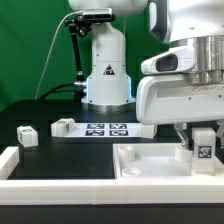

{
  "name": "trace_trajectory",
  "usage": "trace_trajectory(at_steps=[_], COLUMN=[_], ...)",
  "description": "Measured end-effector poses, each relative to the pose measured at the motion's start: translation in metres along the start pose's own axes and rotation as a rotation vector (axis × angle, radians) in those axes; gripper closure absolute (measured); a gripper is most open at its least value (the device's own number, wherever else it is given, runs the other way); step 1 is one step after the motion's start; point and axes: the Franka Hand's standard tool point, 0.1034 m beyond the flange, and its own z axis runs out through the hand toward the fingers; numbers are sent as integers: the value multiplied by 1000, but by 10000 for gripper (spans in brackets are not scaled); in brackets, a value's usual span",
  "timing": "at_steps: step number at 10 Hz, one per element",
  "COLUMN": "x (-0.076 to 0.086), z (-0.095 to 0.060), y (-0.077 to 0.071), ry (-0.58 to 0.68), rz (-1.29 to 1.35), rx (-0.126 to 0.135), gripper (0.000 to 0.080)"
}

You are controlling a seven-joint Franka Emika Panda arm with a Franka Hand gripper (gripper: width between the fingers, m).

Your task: Assemble one leg

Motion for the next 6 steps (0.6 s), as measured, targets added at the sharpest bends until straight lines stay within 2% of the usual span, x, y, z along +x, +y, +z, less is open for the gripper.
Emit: trace_trajectory(at_steps=[1,2,6], x=[0,0,-4], z=[0,0,1], y=[0,1,1], ry=[0,4,18], rz=[14,138,763], rx=[1,6,47], gripper=[511,511,511])
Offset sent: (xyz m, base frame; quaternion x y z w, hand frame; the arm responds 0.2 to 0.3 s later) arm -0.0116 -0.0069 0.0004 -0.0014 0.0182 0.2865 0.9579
